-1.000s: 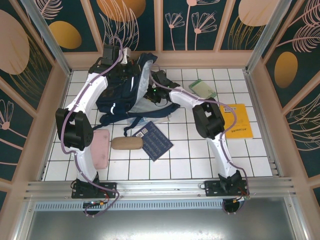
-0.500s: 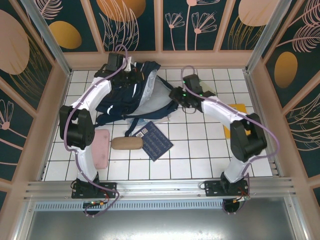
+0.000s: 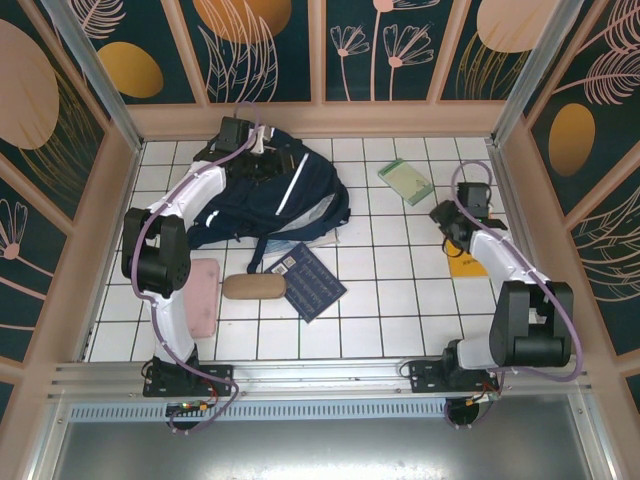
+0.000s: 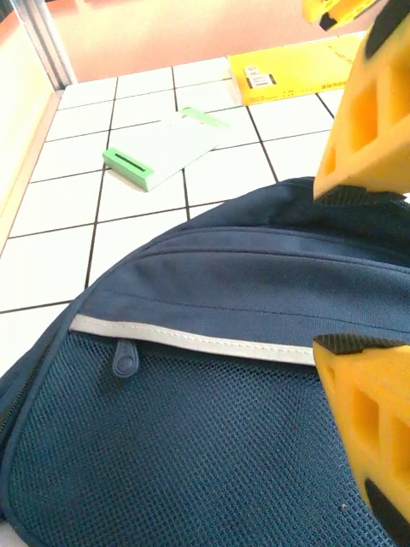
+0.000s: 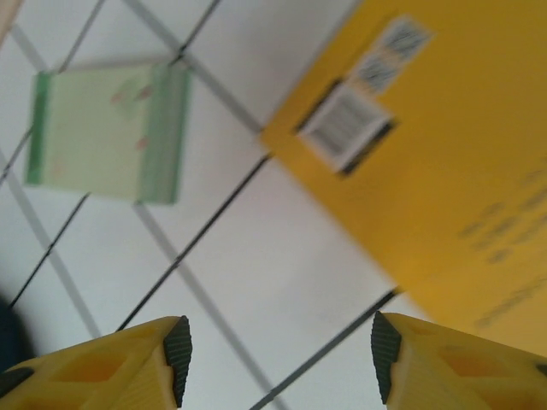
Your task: Pack books, pencil case, and school supplies into a backpack
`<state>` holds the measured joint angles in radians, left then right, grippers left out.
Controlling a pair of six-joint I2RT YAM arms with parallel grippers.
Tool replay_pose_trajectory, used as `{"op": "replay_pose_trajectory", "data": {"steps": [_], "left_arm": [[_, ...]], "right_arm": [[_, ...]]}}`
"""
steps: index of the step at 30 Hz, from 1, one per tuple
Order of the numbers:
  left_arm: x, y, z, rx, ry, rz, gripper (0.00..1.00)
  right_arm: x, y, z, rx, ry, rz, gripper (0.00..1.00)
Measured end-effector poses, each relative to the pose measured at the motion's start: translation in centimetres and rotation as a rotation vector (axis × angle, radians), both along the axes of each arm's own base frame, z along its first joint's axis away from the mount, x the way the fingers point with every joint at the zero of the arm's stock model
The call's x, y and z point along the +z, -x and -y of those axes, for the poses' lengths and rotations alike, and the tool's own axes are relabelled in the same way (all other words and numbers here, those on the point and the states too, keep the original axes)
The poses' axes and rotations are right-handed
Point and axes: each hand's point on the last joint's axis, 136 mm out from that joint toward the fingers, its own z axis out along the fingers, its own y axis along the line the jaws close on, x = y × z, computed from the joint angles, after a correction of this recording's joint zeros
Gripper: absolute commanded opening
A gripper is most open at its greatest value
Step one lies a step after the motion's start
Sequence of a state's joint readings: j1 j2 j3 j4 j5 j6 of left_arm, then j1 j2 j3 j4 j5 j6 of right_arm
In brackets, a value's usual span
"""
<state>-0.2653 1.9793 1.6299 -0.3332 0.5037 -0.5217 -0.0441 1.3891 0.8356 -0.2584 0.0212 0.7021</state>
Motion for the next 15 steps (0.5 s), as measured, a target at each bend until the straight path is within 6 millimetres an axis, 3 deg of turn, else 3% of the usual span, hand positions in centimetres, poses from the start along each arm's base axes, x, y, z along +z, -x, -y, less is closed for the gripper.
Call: {"op": "replay_pose_trajectory", "data": {"steps": [3, 7, 11, 15], "left_arm": [[-0.5, 0.4, 0.4, -0.006, 0.004, -0.01, 0.5], [-0.9, 1.5, 1.4, -0.018, 0.013, -0.033, 0.51], [-0.4, 2.6, 2.8, -0.038, 0.027, -0.028, 0.51], [0.2, 3.6, 4.1, -0.057, 0.041, -0.022, 0.52]], "right_arm": [[-0.8, 0.4, 3.1, -0.069, 0.009, -0.027, 0.59], [-3.6, 1.2, 6.0, -0.124, -0.006, -0.107, 0.59], [-6.3, 1.7, 6.0, -0.106, -0.041, -0.184, 0.57], [-6.6, 1.6, 5.6, -0.091, -0.052, -0.179, 0.57]]}}
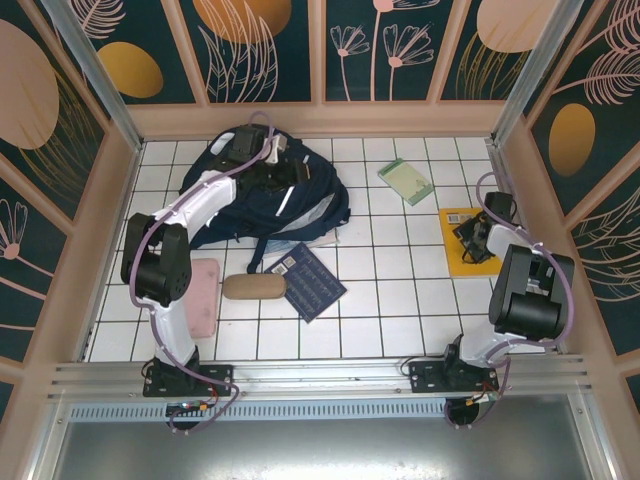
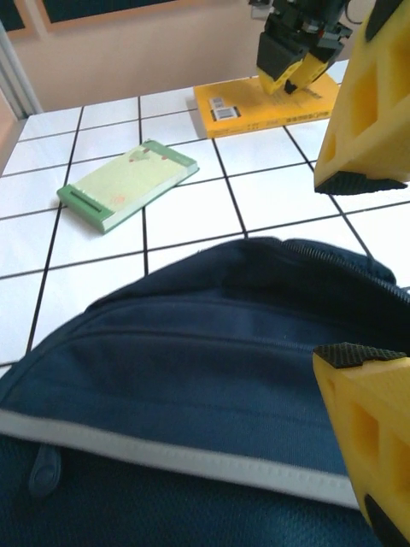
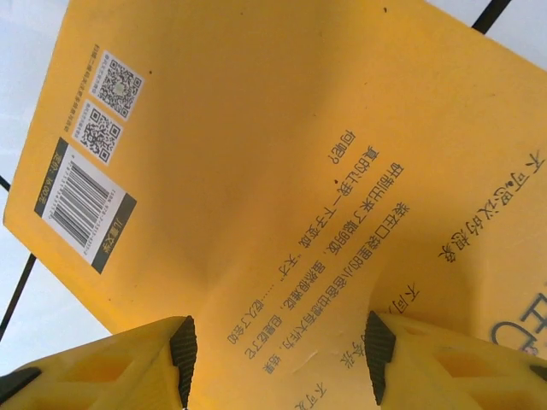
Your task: Pack books, pencil case, and school supplies into a backpack
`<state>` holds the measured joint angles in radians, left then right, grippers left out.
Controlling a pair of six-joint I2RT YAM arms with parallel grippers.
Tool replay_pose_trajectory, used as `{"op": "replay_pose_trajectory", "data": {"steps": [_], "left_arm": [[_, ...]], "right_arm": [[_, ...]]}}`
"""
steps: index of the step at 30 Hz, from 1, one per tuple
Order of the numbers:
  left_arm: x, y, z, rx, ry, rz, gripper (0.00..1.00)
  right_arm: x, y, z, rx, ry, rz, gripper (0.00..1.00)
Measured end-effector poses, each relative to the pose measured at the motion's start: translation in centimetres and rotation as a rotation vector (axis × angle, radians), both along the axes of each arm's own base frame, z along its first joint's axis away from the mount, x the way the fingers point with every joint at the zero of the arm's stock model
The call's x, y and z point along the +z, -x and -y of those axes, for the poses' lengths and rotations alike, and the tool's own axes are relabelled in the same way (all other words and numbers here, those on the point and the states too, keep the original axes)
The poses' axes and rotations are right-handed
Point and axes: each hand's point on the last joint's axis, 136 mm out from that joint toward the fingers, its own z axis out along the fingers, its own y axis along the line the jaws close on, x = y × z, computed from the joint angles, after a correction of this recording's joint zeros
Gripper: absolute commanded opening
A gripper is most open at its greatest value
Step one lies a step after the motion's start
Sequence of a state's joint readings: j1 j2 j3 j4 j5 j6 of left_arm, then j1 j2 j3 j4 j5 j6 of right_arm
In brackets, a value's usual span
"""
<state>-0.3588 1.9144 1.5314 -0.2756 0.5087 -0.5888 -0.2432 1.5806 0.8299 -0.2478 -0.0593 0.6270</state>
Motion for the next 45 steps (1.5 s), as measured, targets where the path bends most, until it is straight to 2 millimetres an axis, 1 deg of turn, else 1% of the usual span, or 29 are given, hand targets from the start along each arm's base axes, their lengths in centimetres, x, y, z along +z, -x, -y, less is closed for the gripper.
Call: {"op": "replay_pose_trajectory", "data": {"steps": [3, 6, 9, 11, 12, 15, 18, 20, 23, 26, 28, 30, 34, 37, 39, 41, 43, 45], "left_arm": [[0.1, 0.6, 1.1, -0.017, 0.009, 0.001, 0.52], [0.0, 1.2, 2.2, -0.035, 0.017, -0.001, 0.51], [0.1, 1.7, 3.2, -0.051, 0.028, -0.001, 0.51], [0.2, 1.9, 3.6, -0.056, 0.034, -0.002, 0.51], [0.2, 1.9, 3.7, -0.058, 0.036, -0.003, 0.51], [0.0, 2.0, 4.2, -0.064, 0.04, -0.003, 0.51], [-0.6, 2.2, 4.8, -0.072, 0.041, -0.018, 0.52], [-1.0, 2.5, 5.5, -0.084, 0.041, -0.025, 0.51], [-1.6, 3.4, 7.0, -0.113, 0.041, -0.035, 0.52], [-2.6, 4.4, 8.8, -0.152, 0.04, -0.046, 0.51], [-3.5, 5.0, 9.8, -0.173, 0.033, -0.06, 0.51], [-4.5, 5.6, 10.9, -0.194, 0.024, -0.075, 0.51], [-6.4, 6.1, 13.1, -0.233, 0.013, -0.091, 0.52], [-7.5, 6.1, 14.7, -0.26, 0.005, -0.094, 0.52], [-8.2, 6.1, 15.7, -0.277, 0.0, -0.091, 0.52], [-8.9, 5.8, 16.7, -0.292, -0.006, -0.083, 0.52], [-9.6, 5.6, 17.6, -0.306, -0.012, -0.08, 0.52], [-10.2, 5.6, 18.4, -0.322, -0.02, -0.077, 0.52]], "right_arm": [[0.0, -0.3, -0.9, 0.018, -0.004, 0.029, 0.57], [0.0, -0.7, -3.4, 0.06, -0.031, 0.062, 0.57], [0.1, -1.1, -7.2, 0.12, -0.077, 0.09, 0.57], [0.2, -1.0, -10.3, 0.166, -0.118, 0.103, 0.57], [0.2, -1.1, -11.6, 0.182, -0.135, 0.109, 0.57], [0.4, -0.7, -15.6, 0.234, -0.19, 0.114, 0.56], [0.4, 0.1, -19.2, 0.283, -0.237, 0.102, 0.56], [0.4, 0.7, -21.1, 0.308, -0.261, 0.093, 0.57], [0.5, 1.1, -22.3, 0.326, -0.272, 0.083, 0.58], [0.7, 1.3, -22.4, 0.329, -0.255, 0.063, 0.61], [0.9, 1.4, -21.8, 0.322, -0.219, 0.045, 0.66], [1.3, 1.6, -20.9, 0.313, -0.176, 0.038, 0.67], [3.0, 1.6, -18.2, 0.275, -0.111, 0.063, 0.68], [3.8, 1.2, -15.1, 0.217, -0.073, 0.082, 0.69], [3.7, 1.3, -13.3, 0.185, -0.056, 0.082, 0.7], [2.9, 1.8, -11.9, 0.162, -0.042, 0.065, 0.72], [2.0, 2.4, -11.1, 0.157, -0.034, 0.044, 0.73], [1.4, 2.8, -11.0, 0.169, -0.037, 0.029, 0.73]]}}
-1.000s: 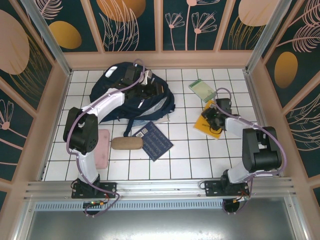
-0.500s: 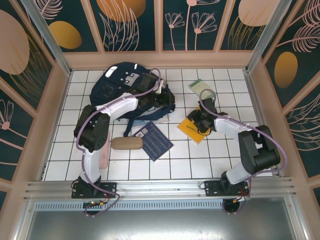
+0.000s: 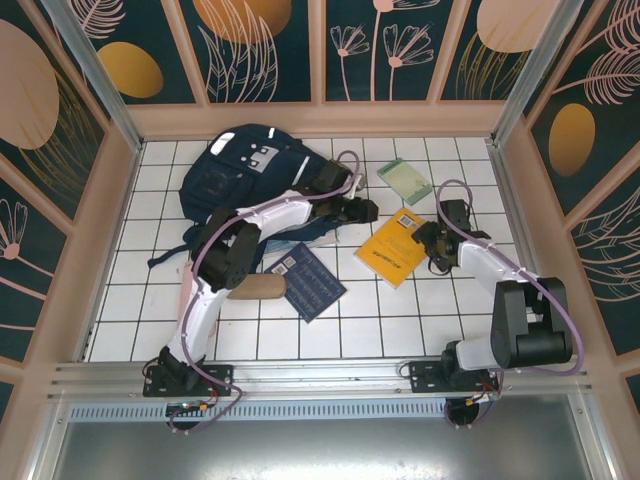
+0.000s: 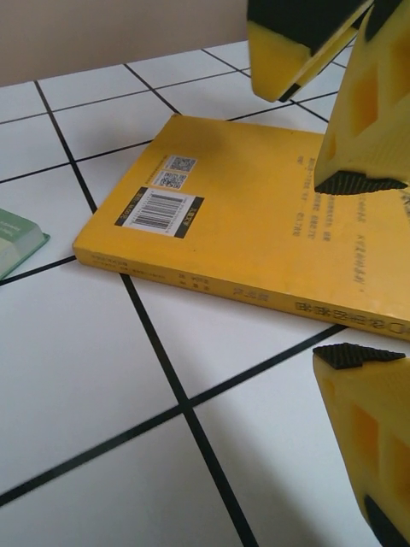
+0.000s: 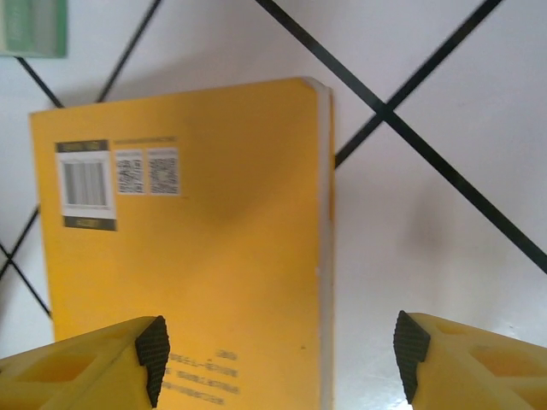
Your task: Pack books, pencil case, and school supplies into a backpack
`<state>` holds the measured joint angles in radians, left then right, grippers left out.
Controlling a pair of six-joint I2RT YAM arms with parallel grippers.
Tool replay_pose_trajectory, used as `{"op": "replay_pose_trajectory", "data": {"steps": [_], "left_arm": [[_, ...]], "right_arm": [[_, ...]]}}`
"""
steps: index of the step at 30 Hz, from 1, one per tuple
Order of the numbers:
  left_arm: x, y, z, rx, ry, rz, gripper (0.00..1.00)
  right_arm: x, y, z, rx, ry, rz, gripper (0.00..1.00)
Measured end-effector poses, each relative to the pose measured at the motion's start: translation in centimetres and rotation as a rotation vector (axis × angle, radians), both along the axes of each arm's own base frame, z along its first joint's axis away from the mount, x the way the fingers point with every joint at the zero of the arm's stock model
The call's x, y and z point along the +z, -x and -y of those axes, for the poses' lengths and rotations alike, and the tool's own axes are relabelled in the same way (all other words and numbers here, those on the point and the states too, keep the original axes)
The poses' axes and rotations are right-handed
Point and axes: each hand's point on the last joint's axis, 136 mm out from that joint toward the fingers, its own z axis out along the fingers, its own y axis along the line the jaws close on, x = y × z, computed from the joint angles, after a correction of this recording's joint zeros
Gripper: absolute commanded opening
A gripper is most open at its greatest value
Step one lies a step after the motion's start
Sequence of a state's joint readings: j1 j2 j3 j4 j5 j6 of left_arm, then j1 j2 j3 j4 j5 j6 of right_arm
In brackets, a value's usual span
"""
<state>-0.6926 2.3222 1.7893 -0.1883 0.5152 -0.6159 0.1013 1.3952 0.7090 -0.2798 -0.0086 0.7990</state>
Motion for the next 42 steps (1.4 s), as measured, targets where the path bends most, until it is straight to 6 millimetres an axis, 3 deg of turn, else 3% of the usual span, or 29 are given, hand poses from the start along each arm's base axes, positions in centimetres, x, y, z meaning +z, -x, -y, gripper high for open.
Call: {"op": "replay_pose_trajectory", "data": {"steps": [8, 19, 35, 42], "left_arm": [[-3.7, 1.1, 0.9, -0.051, -0.055, -0.026, 0.52], [-3.7, 1.8, 1.2, -0.083, -0.013, -0.027, 0.49], [-2.7, 3.6, 0.8, -0.009, 0.225, -0.252, 0.43], [-0.9, 3.5, 1.3, 0.014, 0.373, -0.313, 0.42]], "right_arm": [[-1.8, -1.0, -1.4, 0.051, -0.057, -0.008, 0.71], [-2.1, -2.3, -3.5, 0.125, -0.101, 0.027, 0.66], [-2.0, -2.6, -3.6, 0.129, -0.105, 0.035, 0.66], [-2.0, -2.6, -3.5, 0.126, -0.099, 0.035, 0.66]]}}
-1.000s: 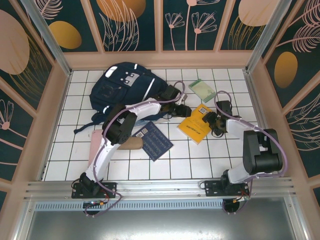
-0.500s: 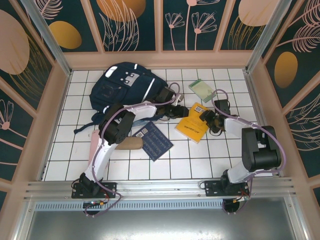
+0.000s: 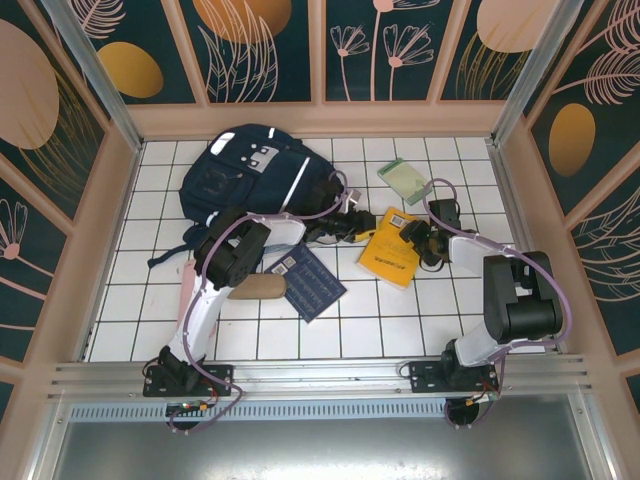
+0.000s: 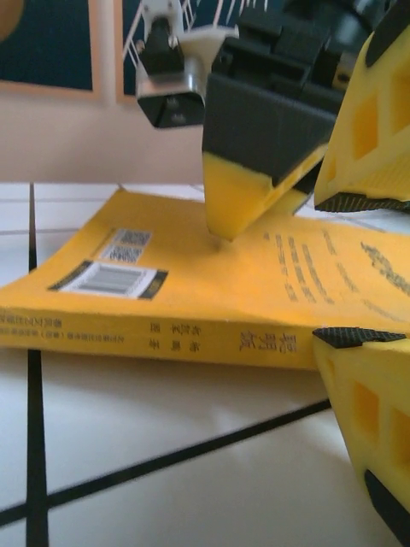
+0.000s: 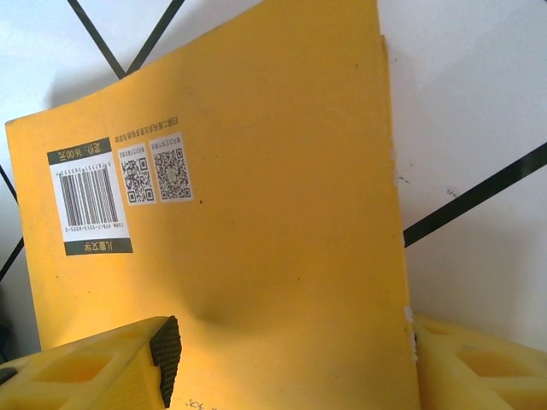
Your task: Pack books, pencil case, and school supplies into a backpack
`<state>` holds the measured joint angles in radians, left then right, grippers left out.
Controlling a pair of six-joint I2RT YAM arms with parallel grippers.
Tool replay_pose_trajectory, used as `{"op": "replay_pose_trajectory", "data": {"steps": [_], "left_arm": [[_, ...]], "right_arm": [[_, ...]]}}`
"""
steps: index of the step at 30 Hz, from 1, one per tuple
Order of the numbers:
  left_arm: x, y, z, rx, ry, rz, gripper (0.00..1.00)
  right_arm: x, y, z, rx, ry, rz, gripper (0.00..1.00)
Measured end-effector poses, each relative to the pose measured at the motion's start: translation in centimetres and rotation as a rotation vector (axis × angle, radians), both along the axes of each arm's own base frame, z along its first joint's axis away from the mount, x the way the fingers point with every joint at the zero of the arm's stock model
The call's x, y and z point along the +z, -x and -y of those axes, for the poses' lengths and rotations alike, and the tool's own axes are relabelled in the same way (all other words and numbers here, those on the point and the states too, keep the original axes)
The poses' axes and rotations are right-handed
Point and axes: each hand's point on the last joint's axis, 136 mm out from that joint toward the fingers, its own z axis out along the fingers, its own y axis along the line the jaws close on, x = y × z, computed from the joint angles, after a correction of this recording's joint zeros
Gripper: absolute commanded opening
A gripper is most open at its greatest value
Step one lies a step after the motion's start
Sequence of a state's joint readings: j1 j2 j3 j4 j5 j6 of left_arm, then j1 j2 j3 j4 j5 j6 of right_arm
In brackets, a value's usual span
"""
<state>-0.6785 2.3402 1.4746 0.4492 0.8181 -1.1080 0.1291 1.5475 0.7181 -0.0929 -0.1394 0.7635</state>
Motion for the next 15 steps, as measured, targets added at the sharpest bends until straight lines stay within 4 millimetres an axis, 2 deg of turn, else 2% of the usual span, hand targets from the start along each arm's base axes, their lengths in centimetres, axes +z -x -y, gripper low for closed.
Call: {"op": "replay_pose_trajectory", "data": {"steps": [6, 11, 15], "left_arm": [[1.5, 3.1, 2.2, -0.088, 0.066, -0.048, 0.42], [0.7, 2.9, 1.9, -0.094, 0.015, -0.039, 0.43], [0.5, 1.9, 1.2, -0.081, -0.057, 0.006, 0.43]], "right_arm": [[0.6, -0.2, -2.0, 0.059, -0.06, 0.027, 0.66], [0.6, -0.2, -2.2, 0.065, -0.072, 0.031, 0.66], [0.6, -0.2, -2.3, 0.069, -0.074, 0.029, 0.66]]}}
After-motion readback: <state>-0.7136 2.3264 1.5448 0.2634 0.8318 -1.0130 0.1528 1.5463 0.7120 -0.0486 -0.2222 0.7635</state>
